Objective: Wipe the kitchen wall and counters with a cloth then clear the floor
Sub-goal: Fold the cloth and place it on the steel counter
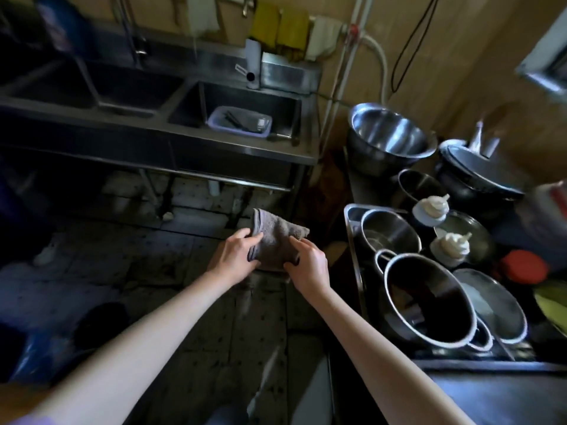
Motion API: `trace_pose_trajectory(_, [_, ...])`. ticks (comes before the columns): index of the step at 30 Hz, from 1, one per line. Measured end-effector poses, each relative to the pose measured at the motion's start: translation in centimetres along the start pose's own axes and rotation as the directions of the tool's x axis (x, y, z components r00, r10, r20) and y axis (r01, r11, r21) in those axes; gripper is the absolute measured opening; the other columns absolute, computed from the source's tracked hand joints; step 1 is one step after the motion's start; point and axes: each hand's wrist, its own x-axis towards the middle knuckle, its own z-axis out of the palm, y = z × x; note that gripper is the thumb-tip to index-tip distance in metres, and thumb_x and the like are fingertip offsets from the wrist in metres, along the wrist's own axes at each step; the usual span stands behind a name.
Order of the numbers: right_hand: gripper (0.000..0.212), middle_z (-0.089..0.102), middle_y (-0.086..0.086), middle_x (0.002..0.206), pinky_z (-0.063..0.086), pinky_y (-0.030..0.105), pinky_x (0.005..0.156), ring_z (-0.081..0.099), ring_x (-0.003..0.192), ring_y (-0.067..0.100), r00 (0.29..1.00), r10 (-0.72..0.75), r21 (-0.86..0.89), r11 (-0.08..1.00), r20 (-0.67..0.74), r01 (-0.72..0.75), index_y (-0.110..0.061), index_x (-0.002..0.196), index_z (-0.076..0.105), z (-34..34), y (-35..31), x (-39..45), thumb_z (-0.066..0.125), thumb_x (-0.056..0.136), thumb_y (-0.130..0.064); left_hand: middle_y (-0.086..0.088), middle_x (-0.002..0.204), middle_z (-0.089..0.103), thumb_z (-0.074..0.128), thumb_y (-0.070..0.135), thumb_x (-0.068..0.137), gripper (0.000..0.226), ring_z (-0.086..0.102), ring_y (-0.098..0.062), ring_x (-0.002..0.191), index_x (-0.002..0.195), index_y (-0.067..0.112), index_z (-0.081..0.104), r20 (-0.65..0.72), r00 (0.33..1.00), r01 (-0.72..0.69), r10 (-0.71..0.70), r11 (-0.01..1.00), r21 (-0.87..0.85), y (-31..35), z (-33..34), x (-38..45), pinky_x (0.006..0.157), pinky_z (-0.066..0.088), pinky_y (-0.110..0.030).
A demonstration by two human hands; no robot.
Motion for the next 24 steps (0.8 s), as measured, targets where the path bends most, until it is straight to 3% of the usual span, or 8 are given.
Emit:
trace_pose_trajectory(7, [0.064,0.044,0.006,0.145,0.032,0.021,0.105,0.043,0.132,0.021,0.998,-0.049,-0.024,0.998,0.028,0.05,-0.016,0.14,0.045,0.7,-5.1,10.1,0.07,0.08,-0.012,-0.012,0.147,0.038,0.076,0.021,0.075,0.067,0.041,-0.028,0.132,0.137,0.02,0.049,-0.066,0.996,0.06,-0.06,0.998,-0.01,-4.2,-4.7,8.7,0.108,0.034,-0.033])
trace_pose_trajectory(13, [0.065,0.042,0.006,0.147,0.03,0.021,0.108,0.04,0.134,0.021,0.996,-0.079,-0.022,0.997,0.038,0.08,-0.016,0.141,0.044,1.5,-8.0,18.4,0.07,0.081,-0.012,-0.013,0.142,0.045,0.081,0.015,0.069,0.069,0.048,-0.031,0.126,0.132,0.014,0.054,-0.099,0.988,0.114,-0.117,0.993,-0.04,-7.1,-7.1,15.7,0.105,0.039,-0.037])
trace_pose_trajectory(19, [0.064,0.042,0.006,0.146,0.027,0.018,0.107,0.04,0.134,0.019,0.993,-0.096,-0.028,0.995,0.072,0.098,-0.014,0.14,0.044,1.5,-8.1,27.0,0.069,0.081,-0.013,-0.013,0.142,0.045,0.082,0.018,0.068,0.069,0.048,-0.031,0.126,0.132,0.016,0.054,-0.118,0.981,0.149,-0.153,0.988,-0.047,-8.1,-7.5,23.3,0.105,0.04,-0.039])
trace_pose_trajectory(24, [0.065,0.046,0.007,0.143,0.027,0.02,0.107,0.041,0.133,0.02,0.991,-0.098,-0.026,0.995,0.094,0.101,-0.013,0.14,0.045,2.0,-6.6,34.0,0.07,0.08,-0.013,-0.013,0.143,0.043,0.078,0.02,0.073,0.066,0.045,-0.029,0.128,0.134,0.014,0.051,-0.118,0.977,0.177,-0.175,0.984,0.002,-7.9,-7.4,29.4,0.106,0.036,-0.032])
